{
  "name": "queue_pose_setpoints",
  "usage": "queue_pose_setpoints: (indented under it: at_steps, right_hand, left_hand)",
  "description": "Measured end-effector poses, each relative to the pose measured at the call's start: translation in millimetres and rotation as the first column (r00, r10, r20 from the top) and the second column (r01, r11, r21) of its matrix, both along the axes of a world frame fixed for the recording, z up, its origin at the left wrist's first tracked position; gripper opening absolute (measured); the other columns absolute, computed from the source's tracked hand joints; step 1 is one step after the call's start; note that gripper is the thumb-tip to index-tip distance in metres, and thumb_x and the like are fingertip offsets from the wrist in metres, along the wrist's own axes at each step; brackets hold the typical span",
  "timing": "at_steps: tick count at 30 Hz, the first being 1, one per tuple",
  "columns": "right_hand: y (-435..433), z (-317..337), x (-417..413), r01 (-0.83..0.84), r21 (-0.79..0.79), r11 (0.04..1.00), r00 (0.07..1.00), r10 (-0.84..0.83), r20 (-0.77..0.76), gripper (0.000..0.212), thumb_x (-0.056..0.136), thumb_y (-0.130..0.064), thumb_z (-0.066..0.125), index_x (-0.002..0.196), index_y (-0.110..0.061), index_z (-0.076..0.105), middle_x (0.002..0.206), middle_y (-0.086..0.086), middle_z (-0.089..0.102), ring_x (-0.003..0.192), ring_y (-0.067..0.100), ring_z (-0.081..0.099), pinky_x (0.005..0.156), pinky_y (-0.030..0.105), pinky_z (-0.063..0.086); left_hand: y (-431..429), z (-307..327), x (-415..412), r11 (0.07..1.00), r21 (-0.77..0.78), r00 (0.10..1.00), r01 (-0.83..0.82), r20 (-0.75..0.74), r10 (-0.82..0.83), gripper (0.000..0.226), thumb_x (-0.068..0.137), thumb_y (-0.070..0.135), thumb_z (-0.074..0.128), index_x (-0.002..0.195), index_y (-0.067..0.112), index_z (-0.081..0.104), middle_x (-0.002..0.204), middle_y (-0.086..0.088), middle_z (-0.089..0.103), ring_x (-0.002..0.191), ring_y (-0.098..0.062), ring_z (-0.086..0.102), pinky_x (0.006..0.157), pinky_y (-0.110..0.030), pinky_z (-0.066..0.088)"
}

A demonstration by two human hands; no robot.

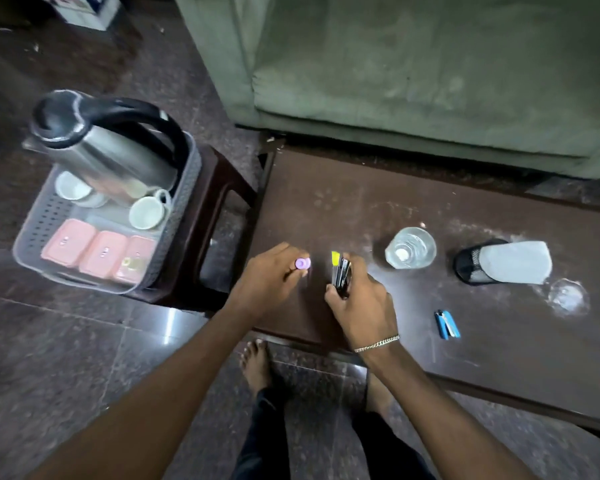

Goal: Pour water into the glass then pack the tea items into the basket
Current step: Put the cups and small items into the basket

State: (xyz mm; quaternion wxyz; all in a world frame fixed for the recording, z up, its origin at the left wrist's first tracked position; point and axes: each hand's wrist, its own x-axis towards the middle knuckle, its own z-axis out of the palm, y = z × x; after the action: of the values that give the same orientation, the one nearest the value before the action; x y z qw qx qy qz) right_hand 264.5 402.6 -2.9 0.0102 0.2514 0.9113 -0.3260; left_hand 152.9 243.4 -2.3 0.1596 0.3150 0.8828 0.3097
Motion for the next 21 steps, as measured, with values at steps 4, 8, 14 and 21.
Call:
queue_pose_setpoints:
  at_steps: [4, 8, 14, 21]
  right_hand:
    - [-53, 23, -49, -0.083, -0.062, 0.995, 0.996, 0.082, -0.025, 0.056, 0.087, -0.036, 0.065, 0.137, -0.031, 0.04, 0.091, 0.011, 0.072, 0.085, 0.044, 0.066, 0.071, 0.045, 0.056]
    - [-113, 40, -94, -0.199, -0.108, 0.974, 0.977, 0.189, -0.094, 0.056, 0.087, -0.034, 0.065, 0.137, -0.032, 0.038, 0.094, 0.009, 0.071, 0.084, 0.041, 0.066, 0.068, 0.04, 0.052]
    - [-195, 47, -146, -0.303, -0.117, 0.946, 0.948, 0.286, -0.142, 0.054, 0.082, -0.034, 0.065, 0.132, -0.033, 0.043, 0.094, 0.008, 0.069, 0.084, 0.038, 0.065, 0.064, 0.038, 0.049]
    - [-275, 30, -197, -0.425, -0.038, 0.904, 0.903, 0.421, -0.088, 0.056, 0.081, -0.035, 0.066, 0.132, -0.022, 0.045, 0.095, 0.015, 0.073, 0.089, 0.041, 0.068, 0.058, 0.039, 0.042]
  left_hand:
    - [-72, 22, -33, 0.994, 0.021, 0.994, -0.11, 0.003, 0.109, 0.018, 0.091, 0.014, 0.075, 0.106, 0.021, 0.071, 0.101, 0.005, 0.07, 0.091, -0.016, 0.069, 0.08, -0.029, 0.051]
    - [-148, 34, -63, 0.976, 0.006, 0.975, -0.217, -0.044, 0.217, 0.022, 0.089, 0.012, 0.077, 0.109, 0.017, 0.073, 0.102, 0.003, 0.072, 0.091, -0.018, 0.068, 0.081, -0.03, 0.051]
    - [-245, 31, -98, 0.953, -0.049, 0.95, -0.299, -0.11, 0.292, 0.023, 0.087, 0.015, 0.076, 0.109, 0.017, 0.072, 0.094, 0.003, 0.069, 0.075, -0.014, 0.061, 0.072, -0.035, 0.051]
    - [-315, 11, -127, 0.908, -0.145, 0.919, -0.393, -0.064, 0.388, 0.024, 0.081, 0.007, 0.084, 0.099, 0.018, 0.072, 0.081, 0.003, 0.069, 0.063, -0.011, 0.054, 0.062, -0.02, 0.036]
